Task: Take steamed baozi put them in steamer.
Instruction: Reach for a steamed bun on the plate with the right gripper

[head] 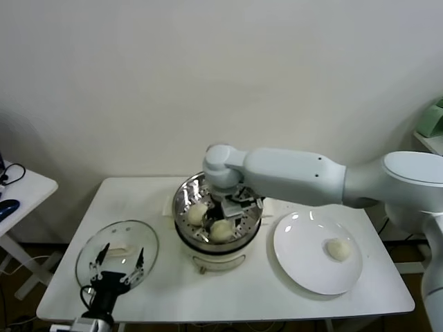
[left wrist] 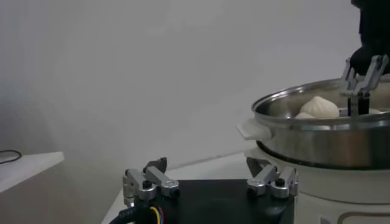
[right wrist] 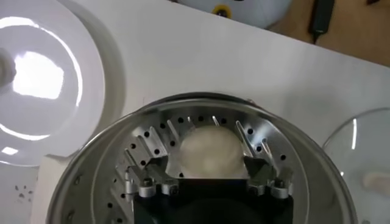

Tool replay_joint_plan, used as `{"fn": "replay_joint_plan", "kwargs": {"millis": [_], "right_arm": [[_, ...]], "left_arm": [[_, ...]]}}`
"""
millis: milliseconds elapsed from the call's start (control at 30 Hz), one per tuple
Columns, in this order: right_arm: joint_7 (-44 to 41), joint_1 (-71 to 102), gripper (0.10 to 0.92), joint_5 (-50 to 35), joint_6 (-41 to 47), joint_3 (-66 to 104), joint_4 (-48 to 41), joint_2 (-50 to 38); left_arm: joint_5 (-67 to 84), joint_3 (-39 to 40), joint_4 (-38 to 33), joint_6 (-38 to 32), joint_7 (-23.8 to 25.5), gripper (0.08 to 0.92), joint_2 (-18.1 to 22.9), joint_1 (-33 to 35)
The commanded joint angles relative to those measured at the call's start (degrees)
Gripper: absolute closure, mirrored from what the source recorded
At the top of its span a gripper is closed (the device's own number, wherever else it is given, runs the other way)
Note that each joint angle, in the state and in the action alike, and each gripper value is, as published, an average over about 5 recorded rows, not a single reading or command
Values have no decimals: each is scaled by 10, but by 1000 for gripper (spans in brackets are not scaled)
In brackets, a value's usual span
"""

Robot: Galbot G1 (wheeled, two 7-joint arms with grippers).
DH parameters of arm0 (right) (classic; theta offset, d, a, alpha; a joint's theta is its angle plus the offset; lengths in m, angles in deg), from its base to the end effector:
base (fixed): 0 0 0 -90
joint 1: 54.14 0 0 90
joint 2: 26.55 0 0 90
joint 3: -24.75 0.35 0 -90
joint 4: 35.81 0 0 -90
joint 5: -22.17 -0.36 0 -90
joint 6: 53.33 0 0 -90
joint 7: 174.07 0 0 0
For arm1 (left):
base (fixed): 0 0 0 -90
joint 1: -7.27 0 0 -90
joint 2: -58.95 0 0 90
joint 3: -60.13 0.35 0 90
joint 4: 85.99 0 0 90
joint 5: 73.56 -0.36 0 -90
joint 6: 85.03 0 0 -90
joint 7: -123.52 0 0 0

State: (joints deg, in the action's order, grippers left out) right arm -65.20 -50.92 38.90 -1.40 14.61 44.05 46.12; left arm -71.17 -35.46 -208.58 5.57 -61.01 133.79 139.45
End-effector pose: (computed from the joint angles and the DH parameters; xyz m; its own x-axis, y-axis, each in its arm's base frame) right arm 0.4942 0.2099 -0.0903 -0.0822 -0.0229 0.9964 0.2314 -0.9728 -0.0033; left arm 0.1277 0.0693 -0.3086 -0.9879 -0.0177 0.1542 0.0187 0.9727 0.2312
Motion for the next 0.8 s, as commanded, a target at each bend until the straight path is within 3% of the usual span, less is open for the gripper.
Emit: {"fn": "replay_joint_plan", "kwargs": {"millis": [33,133,300,433,567,800], "right_arm": [[-19,-52,203,-72,19,47,-22,-28],[-23,-93,203,-150,77,47,-42,-54],[-15,-171,203,-339,267,-9,-80,-127],[-12,-205,203,-443,366,-69,-94,-198],[-19,-201,203,-457,404,-95,-113,-262],[-20,-125,203,-366,415,-76,-103,-361]], "left_arm": [[2,1,2,2,-1,177,-3,-5],[5,1,4,2,-1,177,-7,-8],[13,1,-3,8,-3,177,-9,-12],[18,3,-13,13,-4,177,-9,-17],[17,4,-7,12,-2,177,-10,-24],[15,5,-4,10,2,177,-10,-34]]}}
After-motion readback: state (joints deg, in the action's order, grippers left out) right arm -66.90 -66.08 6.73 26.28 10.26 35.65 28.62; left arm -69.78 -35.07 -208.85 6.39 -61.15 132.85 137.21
